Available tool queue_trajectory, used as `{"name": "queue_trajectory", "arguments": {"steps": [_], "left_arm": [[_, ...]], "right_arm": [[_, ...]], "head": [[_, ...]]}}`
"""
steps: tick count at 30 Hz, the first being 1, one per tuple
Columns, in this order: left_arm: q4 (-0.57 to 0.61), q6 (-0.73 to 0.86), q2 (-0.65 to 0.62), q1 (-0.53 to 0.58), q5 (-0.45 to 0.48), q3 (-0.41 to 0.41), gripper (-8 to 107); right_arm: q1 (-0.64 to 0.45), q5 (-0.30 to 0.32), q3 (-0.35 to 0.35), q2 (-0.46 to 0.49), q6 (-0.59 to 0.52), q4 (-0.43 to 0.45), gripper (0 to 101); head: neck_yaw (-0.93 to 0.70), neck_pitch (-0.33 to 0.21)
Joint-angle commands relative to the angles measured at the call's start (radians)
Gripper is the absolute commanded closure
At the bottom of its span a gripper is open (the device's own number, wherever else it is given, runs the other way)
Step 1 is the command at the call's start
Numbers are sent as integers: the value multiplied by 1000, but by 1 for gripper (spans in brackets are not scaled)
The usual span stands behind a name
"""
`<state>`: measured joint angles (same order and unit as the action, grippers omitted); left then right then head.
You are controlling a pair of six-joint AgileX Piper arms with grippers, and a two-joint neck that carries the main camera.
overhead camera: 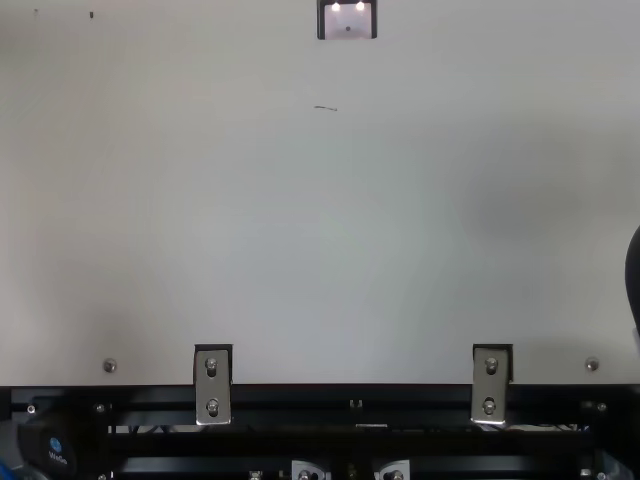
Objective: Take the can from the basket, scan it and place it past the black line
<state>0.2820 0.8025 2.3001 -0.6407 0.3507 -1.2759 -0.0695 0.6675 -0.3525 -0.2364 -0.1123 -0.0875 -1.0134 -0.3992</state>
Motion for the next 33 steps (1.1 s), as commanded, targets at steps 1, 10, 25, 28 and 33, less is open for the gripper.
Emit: {"name": "queue_trajectory", "arguments": {"steps": [1, 10, 25, 28, 33], "left_arm": [[1, -2, 21, 1, 1, -11, 9], [16, 2, 91, -1, 9, -56, 9], [20, 0, 182, 1, 1, -113, 9], [16, -4, 192, 3, -4, -118, 9], [-6, -23, 203, 7, -24, -117, 9]], "right_arm": [[0, 0, 0, 0, 0, 0, 0], [0, 0, 0, 0, 0, 0, 0], [0, 0, 0, 0, 0, 0, 0], [0, 0, 0, 0, 0, 0, 0], [0, 0, 0, 0, 0, 0, 0]], "head": [[-204, -14], [-204, -14], [-204, -14], [-204, -14], [-204, -14]]}}
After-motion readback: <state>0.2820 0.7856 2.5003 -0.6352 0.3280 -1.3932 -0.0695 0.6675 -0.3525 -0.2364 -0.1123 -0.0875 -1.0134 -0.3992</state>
